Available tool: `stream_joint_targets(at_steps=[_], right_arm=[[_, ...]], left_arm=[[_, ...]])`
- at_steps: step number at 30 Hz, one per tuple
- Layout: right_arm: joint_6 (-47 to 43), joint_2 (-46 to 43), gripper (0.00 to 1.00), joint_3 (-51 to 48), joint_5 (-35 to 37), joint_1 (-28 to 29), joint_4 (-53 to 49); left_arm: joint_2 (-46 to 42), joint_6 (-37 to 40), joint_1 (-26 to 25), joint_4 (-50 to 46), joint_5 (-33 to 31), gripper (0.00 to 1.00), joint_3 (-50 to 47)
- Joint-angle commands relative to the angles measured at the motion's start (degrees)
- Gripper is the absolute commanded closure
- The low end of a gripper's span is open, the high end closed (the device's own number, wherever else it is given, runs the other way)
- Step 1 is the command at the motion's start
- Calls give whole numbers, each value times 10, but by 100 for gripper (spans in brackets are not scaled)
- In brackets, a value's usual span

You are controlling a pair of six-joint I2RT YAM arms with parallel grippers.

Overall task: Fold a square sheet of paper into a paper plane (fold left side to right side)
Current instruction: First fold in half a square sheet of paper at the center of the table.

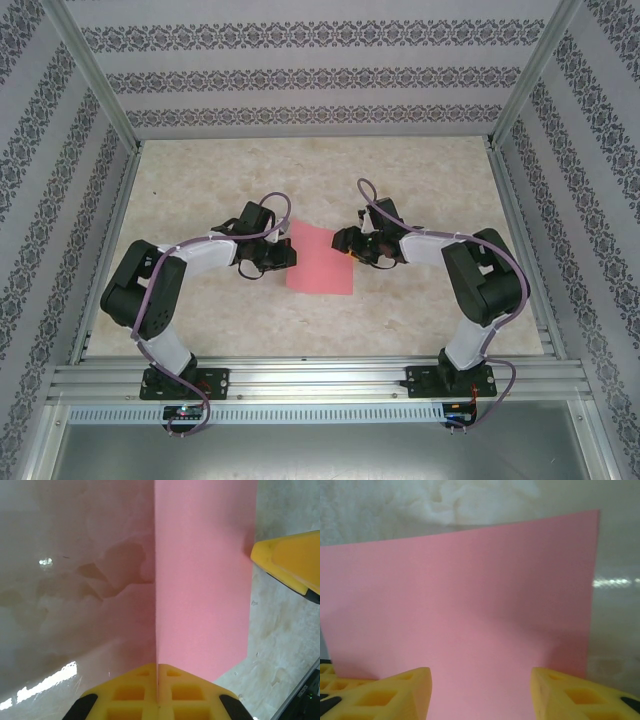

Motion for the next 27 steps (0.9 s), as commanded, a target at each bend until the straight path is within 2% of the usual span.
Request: stream_joint_targets(at_steps=[1,6,9,11,15,27], right_arm=[[-24,19,45,20,26,6,-41],[-36,35,45,27,34,9,-71],[-37,36,45,23,35,12,-71],[-37,35,45,21,37,14,-70],[-29,33,45,13,32,14,-59],[11,-9,44,-25,-24,-17,28]], left_arm=[[0,23,4,-17,6,100,15],[-11,30,3,19,46,69,13],[-13,27,-2,48,72,56,16],[-12,23,-8,67,85,51,19],[-7,13,-23,101,101,46,26],[39,-2,-58,133,114,44,46]])
